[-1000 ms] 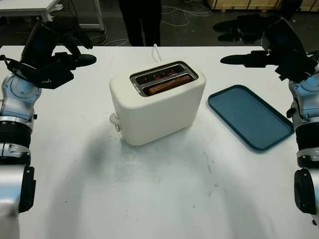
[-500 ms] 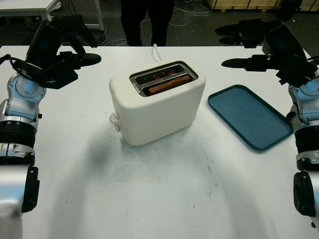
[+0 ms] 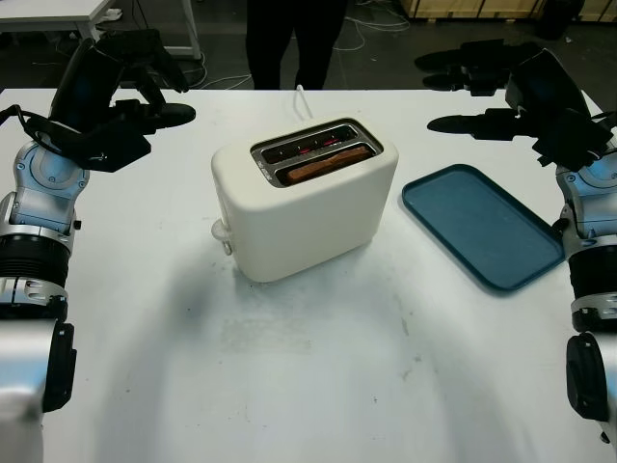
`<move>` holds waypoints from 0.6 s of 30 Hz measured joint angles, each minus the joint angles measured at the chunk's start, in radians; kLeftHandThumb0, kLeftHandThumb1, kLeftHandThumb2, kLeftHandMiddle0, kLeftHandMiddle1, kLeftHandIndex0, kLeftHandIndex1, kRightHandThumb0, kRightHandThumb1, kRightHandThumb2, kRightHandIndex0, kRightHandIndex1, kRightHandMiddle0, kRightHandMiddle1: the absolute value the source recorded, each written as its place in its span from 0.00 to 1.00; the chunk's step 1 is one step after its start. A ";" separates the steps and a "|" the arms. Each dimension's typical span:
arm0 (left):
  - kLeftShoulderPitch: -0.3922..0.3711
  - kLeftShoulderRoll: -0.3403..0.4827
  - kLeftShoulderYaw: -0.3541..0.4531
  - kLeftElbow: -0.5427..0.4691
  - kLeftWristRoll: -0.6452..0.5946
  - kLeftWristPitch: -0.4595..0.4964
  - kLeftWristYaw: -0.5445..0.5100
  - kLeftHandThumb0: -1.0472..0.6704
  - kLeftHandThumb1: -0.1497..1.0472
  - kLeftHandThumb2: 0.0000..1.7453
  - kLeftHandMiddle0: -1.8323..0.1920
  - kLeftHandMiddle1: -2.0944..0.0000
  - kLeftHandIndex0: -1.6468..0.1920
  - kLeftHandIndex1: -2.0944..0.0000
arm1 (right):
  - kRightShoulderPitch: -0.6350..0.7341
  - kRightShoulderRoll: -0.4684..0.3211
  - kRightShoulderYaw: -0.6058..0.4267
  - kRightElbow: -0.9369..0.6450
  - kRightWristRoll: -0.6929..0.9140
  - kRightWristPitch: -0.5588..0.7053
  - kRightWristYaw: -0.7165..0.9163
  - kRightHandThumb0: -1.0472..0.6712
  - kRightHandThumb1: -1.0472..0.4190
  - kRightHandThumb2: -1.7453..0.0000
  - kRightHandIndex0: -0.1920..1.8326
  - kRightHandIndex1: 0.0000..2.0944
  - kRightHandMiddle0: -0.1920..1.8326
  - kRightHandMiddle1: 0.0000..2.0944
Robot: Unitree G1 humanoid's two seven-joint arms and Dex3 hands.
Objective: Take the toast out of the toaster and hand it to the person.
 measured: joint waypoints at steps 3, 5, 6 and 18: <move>0.000 0.000 0.000 0.000 0.002 0.000 0.000 0.00 0.89 0.03 0.49 0.38 0.53 0.36 | 0.000 0.000 -0.004 0.001 0.000 -0.004 0.000 0.33 0.17 1.00 0.49 0.02 0.47 0.00; 0.000 0.000 0.000 0.000 0.002 0.000 0.001 0.00 0.89 0.03 0.48 0.38 0.53 0.36 | 0.000 0.000 -0.004 0.001 0.000 -0.009 0.000 0.33 0.17 1.00 0.48 0.02 0.47 0.00; 0.000 0.000 0.000 0.000 0.002 0.000 0.001 0.00 0.89 0.02 0.49 0.38 0.53 0.36 | 0.000 0.000 -0.005 0.001 0.000 -0.009 0.000 0.33 0.17 1.00 0.48 0.02 0.47 0.00; 0.000 0.000 0.000 0.000 0.002 0.000 0.001 0.00 0.89 0.03 0.48 0.38 0.53 0.36 | 0.000 0.000 -0.006 0.003 0.000 -0.011 0.000 0.32 0.17 1.00 0.49 0.01 0.47 0.00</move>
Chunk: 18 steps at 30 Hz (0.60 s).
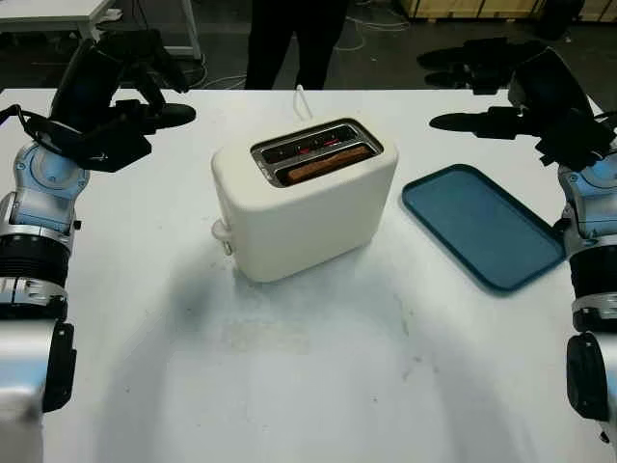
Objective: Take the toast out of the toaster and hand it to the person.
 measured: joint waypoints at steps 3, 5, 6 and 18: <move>0.000 0.000 0.000 -0.001 0.000 0.001 0.000 0.00 0.89 0.03 0.48 0.38 0.53 0.36 | 0.000 0.000 -0.001 0.000 0.000 -0.001 0.000 0.32 0.17 1.00 0.49 0.01 0.47 0.00; 0.000 0.000 0.000 -0.002 0.000 0.000 0.000 0.00 0.89 0.03 0.48 0.38 0.53 0.36 | 0.000 0.000 -0.002 0.000 0.001 -0.001 0.001 0.32 0.17 1.00 0.49 0.01 0.47 0.00; 0.000 0.000 0.000 -0.002 0.000 0.000 0.000 0.00 0.89 0.03 0.48 0.38 0.53 0.36 | 0.000 0.000 -0.003 0.000 0.001 -0.001 0.002 0.32 0.17 1.00 0.49 0.01 0.47 0.00; 0.013 0.000 0.000 -0.015 0.000 0.002 0.004 0.00 0.89 0.05 0.49 0.38 0.54 0.35 | 0.000 0.000 -0.003 0.001 0.001 -0.008 0.008 0.32 0.17 1.00 0.50 0.01 0.47 0.00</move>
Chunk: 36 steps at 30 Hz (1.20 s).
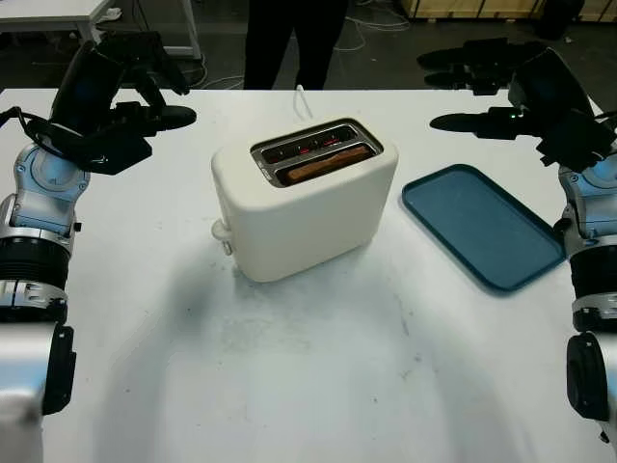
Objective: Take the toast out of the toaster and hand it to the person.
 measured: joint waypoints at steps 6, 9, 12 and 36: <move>0.002 0.000 0.000 0.000 0.000 0.000 0.000 0.00 0.89 0.03 0.48 0.38 0.54 0.35 | 0.000 0.000 0.000 0.006 0.001 -0.007 0.000 0.32 0.17 1.00 0.49 0.00 0.47 0.00; 0.006 0.000 0.000 0.000 0.000 0.000 0.000 0.00 0.89 0.03 0.48 0.38 0.54 0.35 | 0.000 0.001 -0.001 0.005 0.010 -0.006 0.002 0.31 0.18 1.00 0.49 0.00 0.47 0.00; 0.009 0.000 0.000 0.000 0.000 0.000 0.000 0.00 0.89 0.03 0.48 0.39 0.54 0.35 | 0.000 0.001 -0.001 0.005 0.011 -0.006 0.003 0.31 0.17 1.00 0.49 0.00 0.47 0.00; 0.011 0.000 0.000 0.010 0.003 -0.004 0.005 0.00 0.89 0.05 0.48 0.38 0.54 0.35 | 0.000 0.001 -0.001 0.005 0.010 -0.010 0.001 0.33 0.18 1.00 0.50 0.00 0.47 0.00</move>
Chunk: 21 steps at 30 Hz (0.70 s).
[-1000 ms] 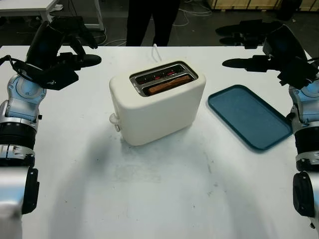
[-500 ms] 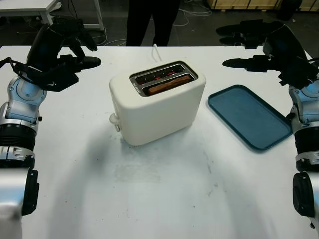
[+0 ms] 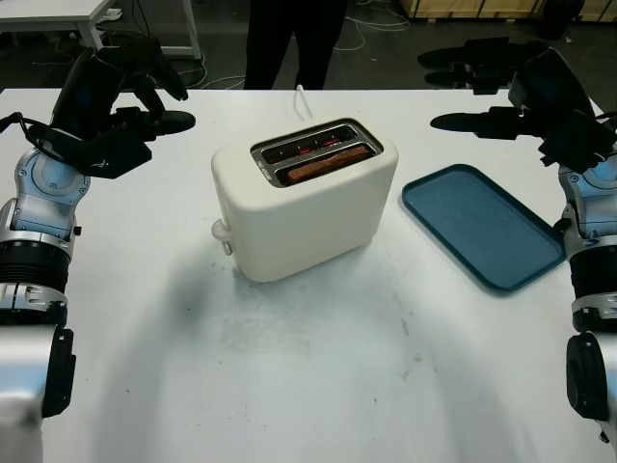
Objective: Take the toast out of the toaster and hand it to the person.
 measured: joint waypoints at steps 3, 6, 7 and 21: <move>0.000 0.000 0.000 0.000 0.000 0.000 0.005 0.00 0.89 0.05 0.49 0.38 0.54 0.35 | 0.000 0.000 0.000 -0.003 -0.004 0.000 -0.005 0.32 0.18 1.00 0.50 0.00 0.47 0.00; 0.000 0.000 0.000 0.000 0.000 0.000 0.005 0.00 0.89 0.04 0.49 0.38 0.54 0.35 | 0.000 0.000 0.000 -0.006 -0.005 0.000 -0.006 0.33 0.18 1.00 0.49 0.00 0.47 0.00; 0.000 0.000 0.000 0.000 0.000 0.000 0.004 0.00 0.89 0.04 0.49 0.38 0.54 0.35 | 0.000 0.000 0.000 -0.006 -0.005 0.001 -0.006 0.33 0.18 1.00 0.49 0.00 0.47 0.00; 0.000 0.000 0.000 -0.007 0.000 0.001 0.004 0.00 0.89 0.04 0.49 0.37 0.54 0.35 | 0.000 0.000 0.000 -0.015 -0.014 0.006 -0.019 0.32 0.18 1.00 0.49 0.00 0.47 0.00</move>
